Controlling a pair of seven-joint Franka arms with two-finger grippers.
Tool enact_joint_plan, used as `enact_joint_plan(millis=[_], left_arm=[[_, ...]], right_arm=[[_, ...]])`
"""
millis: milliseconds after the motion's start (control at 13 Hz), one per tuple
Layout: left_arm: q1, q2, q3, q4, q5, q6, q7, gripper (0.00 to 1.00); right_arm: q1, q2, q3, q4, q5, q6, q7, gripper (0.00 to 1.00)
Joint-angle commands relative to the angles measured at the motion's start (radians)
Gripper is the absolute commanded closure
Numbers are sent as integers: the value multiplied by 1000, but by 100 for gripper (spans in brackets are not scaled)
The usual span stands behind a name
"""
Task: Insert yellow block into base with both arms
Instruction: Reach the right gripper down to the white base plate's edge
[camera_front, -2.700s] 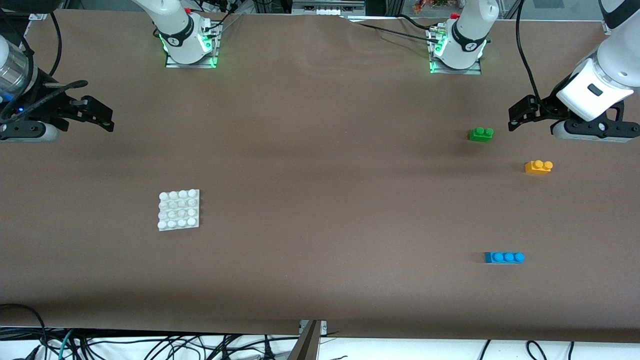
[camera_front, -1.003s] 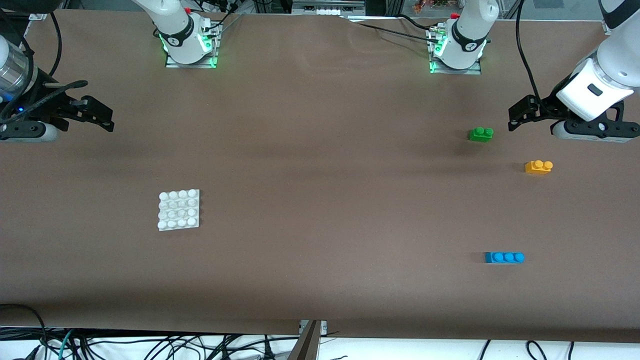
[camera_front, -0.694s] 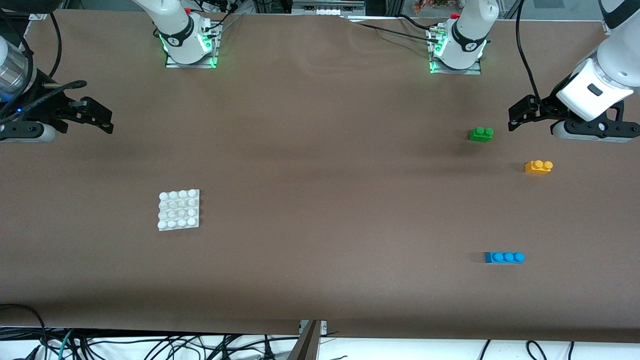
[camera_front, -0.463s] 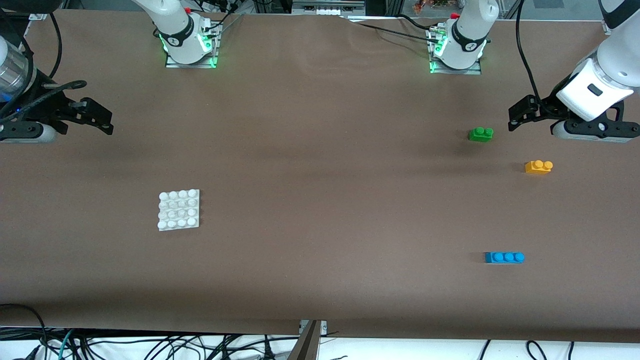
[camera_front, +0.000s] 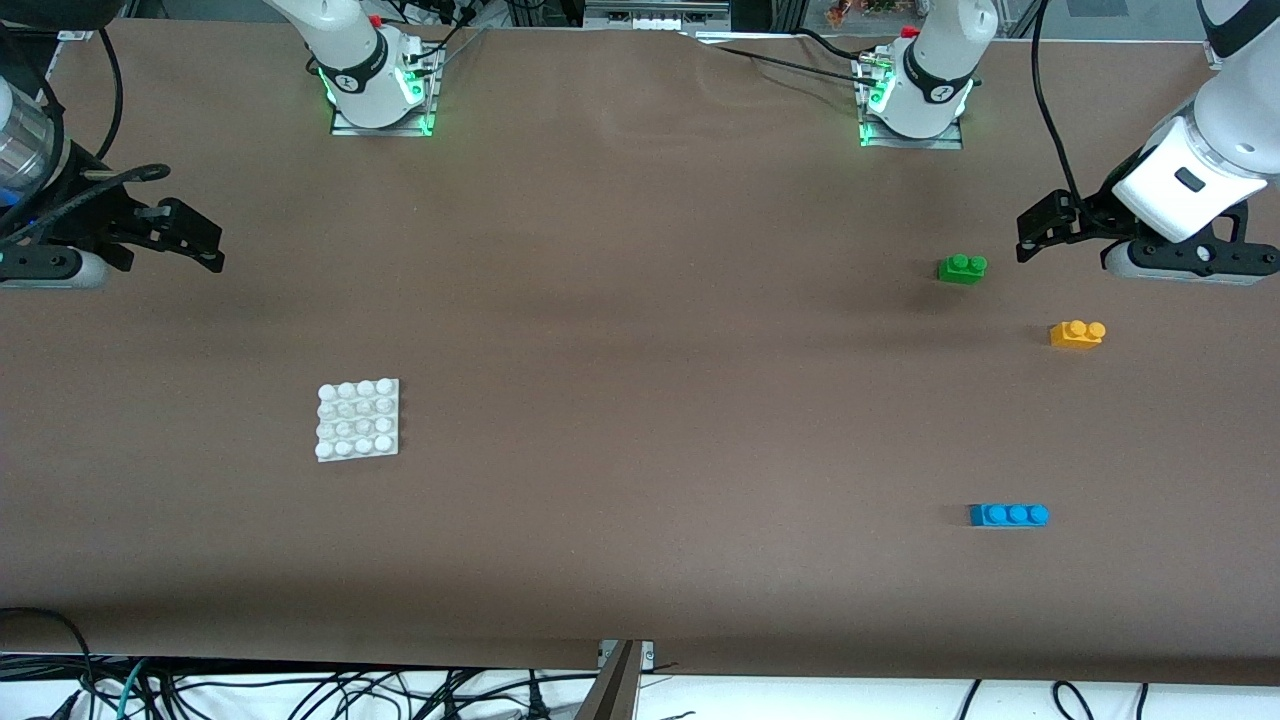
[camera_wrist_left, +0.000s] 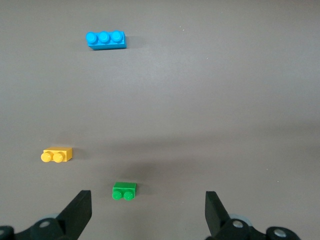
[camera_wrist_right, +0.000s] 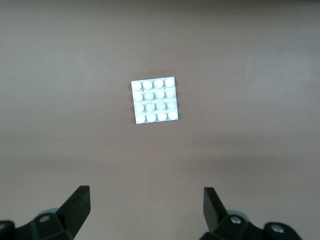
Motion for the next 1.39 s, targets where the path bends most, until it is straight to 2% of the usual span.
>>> enact_joint_plan(millis=[0,231,540,926,1080,1311], left_arm=[[-3,17,-5,31,19,-6,-13,0],[-3,17,-5,31,19,-8,-13,0],[-3,17,-5,31,19,-8,-13,0],[-3,17,-5,31,22,-8,-13,0],[-3,17,-5,31,22,-8,-13,0],[-3,17,-5,31,22,-8,-13,0]], right_arm=[[4,30,1,-2,11,-5,-8,0],[3,70,1,-60,13,81,-10,0],[1,90,-1,-273,8,352,-36,0],[-12,196,-10,-462,13,706,-59,0],[-28,249,-30,-490,14,817,-115,0],[-60,311,-28,-490,17,899,-122,0]])
